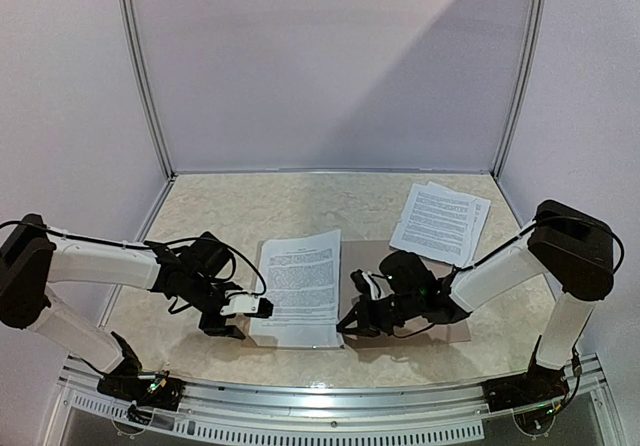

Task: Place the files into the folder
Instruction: Pick up the file from the corner of the board.

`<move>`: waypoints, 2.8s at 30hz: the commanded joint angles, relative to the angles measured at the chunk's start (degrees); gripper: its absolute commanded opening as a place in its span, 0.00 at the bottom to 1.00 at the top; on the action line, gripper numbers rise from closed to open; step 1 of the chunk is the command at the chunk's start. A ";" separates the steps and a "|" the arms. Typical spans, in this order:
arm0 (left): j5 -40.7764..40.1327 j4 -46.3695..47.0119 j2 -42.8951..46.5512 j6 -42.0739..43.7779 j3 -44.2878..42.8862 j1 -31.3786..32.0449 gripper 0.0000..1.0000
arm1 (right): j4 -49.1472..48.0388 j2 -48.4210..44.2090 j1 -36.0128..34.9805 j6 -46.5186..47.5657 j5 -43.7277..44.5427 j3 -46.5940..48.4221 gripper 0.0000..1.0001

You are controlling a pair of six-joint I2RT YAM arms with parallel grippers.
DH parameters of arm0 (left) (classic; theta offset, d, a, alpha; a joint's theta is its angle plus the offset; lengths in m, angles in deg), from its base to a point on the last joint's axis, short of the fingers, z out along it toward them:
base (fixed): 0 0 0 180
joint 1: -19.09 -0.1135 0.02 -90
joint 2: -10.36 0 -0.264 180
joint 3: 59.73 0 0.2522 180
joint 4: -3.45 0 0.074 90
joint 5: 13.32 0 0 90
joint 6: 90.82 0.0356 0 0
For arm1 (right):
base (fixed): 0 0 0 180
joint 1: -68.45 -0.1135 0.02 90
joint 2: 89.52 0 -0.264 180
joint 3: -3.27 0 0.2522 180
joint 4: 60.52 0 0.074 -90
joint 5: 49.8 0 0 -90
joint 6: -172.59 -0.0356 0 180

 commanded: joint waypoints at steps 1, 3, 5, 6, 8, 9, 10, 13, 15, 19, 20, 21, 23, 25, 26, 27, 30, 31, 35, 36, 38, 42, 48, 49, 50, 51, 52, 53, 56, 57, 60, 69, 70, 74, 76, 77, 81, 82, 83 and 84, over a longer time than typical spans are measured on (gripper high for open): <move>-4.15 -2.53 -3.98 0.66 3.28 1.52 0.62 | -1.81 0.52 -1.07 -1.20 -2.29 -0.53 0.00; -4.15 -2.53 -3.87 0.73 3.29 1.52 0.62 | -1.19 0.50 -1.02 -1.10 -1.66 -0.41 0.00; -4.16 -2.51 -3.80 0.68 3.41 1.52 0.62 | 0.10 0.24 -0.99 -0.63 -0.47 -0.27 0.00; -4.16 -2.67 -3.69 0.67 3.48 1.52 0.62 | 1.00 0.07 -0.94 -0.35 0.32 -0.14 0.00; -4.46 -2.88 -3.44 0.70 3.50 1.52 0.64 | 3.72 -0.44 -0.62 0.33 1.90 0.67 0.01; -4.71 -3.08 -3.25 0.87 3.50 1.52 0.65 | 5.82 -0.56 -0.54 1.01 2.71 1.54 0.02; -4.64 -3.48 -3.01 1.09 3.45 1.52 0.67 | 8.42 -0.92 -0.47 1.62 3.53 2.65 0.03; -4.62 -4.15 -1.97 0.88 2.87 1.43 0.70 | 17.97 -1.58 -0.30 5.98 7.38 7.25 0.11; -4.60 -4.99 -1.11 0.26 1.75 1.20 0.72 | 22.61 -2.20 -0.31 8.28 9.79 8.98 0.16; -2.99 -8.87 0.82 0.30 -2.30 -0.85 0.73 | 30.44 -2.53 0.23 12.22 12.24 13.97 0.24; -2.50 -9.66 1.20 0.35 -3.59 -1.85 0.74 | 32.26 -2.60 0.31 13.67 13.57 15.41 0.25; -1.93 -10.31 1.39 0.31 -5.15 -3.00 0.74 | 33.60 -2.65 0.56 15.16 14.62 16.80 0.26; -0.76 -10.91 0.95 -0.26 -7.39 -5.61 0.74 | 35.36 -2.26 1.22 16.47 16.25 18.85 0.27; -0.09 -10.92 -0.63 -1.70 -9.49 -8.13 0.74 | 36.61 -1.28 2.06 17.19 17.77 20.38 0.29; -0.40 -10.54 -1.71 -2.59 -10.32 -9.17 0.73 | 37.10 -0.53 2.38 17.28 18.37 21.13 0.31; -1.26 -9.77 -2.79 -3.52 -10.80 -9.82 0.72 | 37.21 0.01 2.70 17.36 18.65 21.64 0.33; -4.61 -6.86 -6.30 -4.70 -10.85 -10.15 0.71 | 37.34 2.36 3.22 17.84 18.67 22.96 0.35; -4.91 -6.25 -7.39 -4.69 -10.87 -10.17 0.70 | 37.02 3.34 3.28 18.02 18.23 23.31 0.36; -4.07 -4.72 -10.98 -4.80 -10.84 -9.88 0.70 | 37.55 5.66 3.50 18.36 17.80 24.64 0.36; -3.89 -4.55 -11.52 -4.92 -10.83 -9.70 0.70 | 37.69 6.00 3.53 18.35 18.10 24.65 0.37; -3.47 -4.34 -12.05 -5.02 -10.62 -9.15 0.70 | 37.01 6.15 3.51 18.20 18.12 24.22 0.37; -3.34 -3.67 -12.54 -4.83 -9.76 -7.71 0.70 | 34.84 6.79 3.50 17.40 16.08 23.17 0.34; -3.24 -2.54 -15.78 -4.67 -10.17 -6.70 0.69 | 28.73 9.53 3.59 14.40 11.13 21.62 0.15; -3.11 -2.57 -16.28 -4.65 -10.33 -6.66 0.69 | 27.88 9.64 3.64 13.83 10.84 21.26 0.12; -2.92 -2.53 -16.62 -4.55 -10.38 -6.60 0.69 | 26.69 9.68 3.59 13.35 10.37 20.86 0.10; -2.68 -2.45 -16.89 -4.48 -10.39 -6.58 0.68 | 25.44 9.68 3.63 12.64 9.92 20.49 0.08; -2.41 -2.59 -17.04 -4.23 -10.39 -6.60 0.67 | 24.69 9.72 3.61 11.76 9.44 20.13 0.07; -2.12 -2.72 -17.11 -4.08 -10.39 -6.65 0.67 | 24.60 9.80 3.63 11.23 8.98 19.92 0.06; -0.91 -2.92 -16.64 -3.68 -10.26 -6.65 0.68 | 21.91 10.15 3.60 10.32 8.21 19.70 0.04; -0.55 -2.92 -16.52 -3.54 -10.22 -6.58 0.68 | 21.56 10.27 3.59 10.23 8.09 19.69 0.03; 0.64 -3.14 -16.35 -3.32 -10.30 -6.56 0.68 | 20.89 10.35 3.61 9.65 7.98 19.53 0.02; 0.47 -8.86 -11.62 -1.14 -13.15 -8.73 0.74 | 30.11 6.82 4.45 14.38 11.51 24.40 0.20; 0.01 -9.51 -10.84 -1.04 -13.85 -9.41 0.75 | 33.61 5.98 4.67 17.39 11.86 26.95 0.25; -1.69 -13.58 -8.92 -0.96 -17.89 -11.42 0.76 | 44.53 1.44 7.35 25.71 17.12 33.27 0.38; -2.22 -15.54 -8.21 -0.92 -19.62 -11.74 0.77 | 46.57 -3.37 10.48 27.53 17.34 32.94 0.44; -2.32 -16.27 -8.03 -0.94 -20.47 -11.73 0.78 | 47.31 -4.90 12.31 28.90 17.05 32.88 0.47; -2.28 -17.97 -8.21 -2.28 -24.43 -11.74 0.79 | 48.73 -9.26 26.10 34.07 14.82 31.96 0.55; -2.26 -18.14 -8.48 -2.72 -25.39 -11.74 0.80 | 48.32 -9.32 30.49 34.33 13.05 31.60 0.56; -2.20 -18.49 -8.83 -3.02 -26.18 -11.68 0.80 | 47.18 -8.81 34.76 34.14 9.80 30.94 0.56; -2.08 -18.91 -9.16 -3.14 -26.73 -11.72 0.80 | 45.22 -8.32 39.13 32.81 6.53 30.15 0.56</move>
